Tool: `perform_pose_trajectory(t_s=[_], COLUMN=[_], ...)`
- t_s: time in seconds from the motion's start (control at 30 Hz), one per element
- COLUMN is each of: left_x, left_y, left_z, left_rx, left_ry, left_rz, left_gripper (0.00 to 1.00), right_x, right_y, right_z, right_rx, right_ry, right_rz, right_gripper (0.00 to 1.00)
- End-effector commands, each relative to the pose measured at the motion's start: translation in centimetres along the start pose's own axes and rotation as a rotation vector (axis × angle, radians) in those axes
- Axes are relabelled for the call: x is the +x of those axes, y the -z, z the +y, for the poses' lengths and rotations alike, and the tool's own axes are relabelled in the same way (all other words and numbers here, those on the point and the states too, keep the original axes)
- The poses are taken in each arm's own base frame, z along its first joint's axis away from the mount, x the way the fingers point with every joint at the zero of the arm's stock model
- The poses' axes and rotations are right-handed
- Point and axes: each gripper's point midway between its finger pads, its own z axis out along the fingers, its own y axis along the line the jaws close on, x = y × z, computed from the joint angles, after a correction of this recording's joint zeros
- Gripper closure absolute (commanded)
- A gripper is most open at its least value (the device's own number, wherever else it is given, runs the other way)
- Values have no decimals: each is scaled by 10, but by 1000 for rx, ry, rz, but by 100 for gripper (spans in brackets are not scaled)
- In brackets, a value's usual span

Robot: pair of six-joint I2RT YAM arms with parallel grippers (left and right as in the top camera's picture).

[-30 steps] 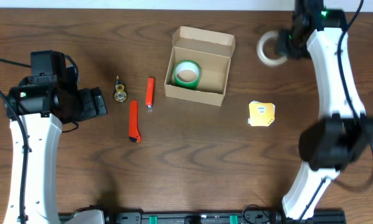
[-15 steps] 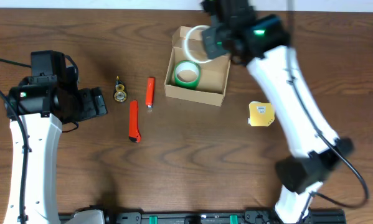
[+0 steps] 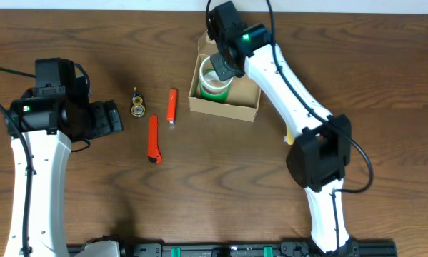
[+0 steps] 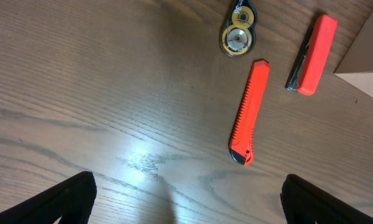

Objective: Pack container
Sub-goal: 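Carry the white tape roll into the box and release it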

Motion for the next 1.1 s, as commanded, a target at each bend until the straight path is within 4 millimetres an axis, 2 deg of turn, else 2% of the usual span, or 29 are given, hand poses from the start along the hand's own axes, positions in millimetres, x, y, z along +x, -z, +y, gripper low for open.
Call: perform_pose_trajectory(t_s=[0.0,0.2,0.43,0.47,0.5,0.53,0.57,0.63,0.7,0.9,1.07], left_x=[-5,-5,-5,-5,-5,-5,-5,-5,-5,-5,-5], left_y=[4,4,4,4,4,4,4,4,4,4,4], left_z=[-1,-1,-1,-1,-1,-1,-1,-1,-1,-1,-1], left_rx=[5,5,5,5,5,5,5,5,5,5,5], left_ry=[-4,-4,-4,-4,-4,-4,-4,-4,-4,-4,-4], left_rz=[-11,-11,-11,-11,-11,-11,-11,-11,-11,-11,-11], left_gripper=[4,5,5,5,4,5,4,5,5,5,4], right_x=[12,28,26,26,26,27,28,28,27,10,-17], right_y=[-27,-59,-65,-65,-65,-65,-65,-63,-58,-28,23], right_z=[5,10,11,11,11,11,11,11,10,6,-7], right_rx=[-2,0,1,1,1,1,1,2,2,4,33], right_ry=[10,18,-1,-2,-2,-1,0,0,1,1,-13], right_rz=[57,126,118,117,117,119,123,129,129,103,7], right_gripper=[99,99,99,96,90,80,66,57,50,52,51])
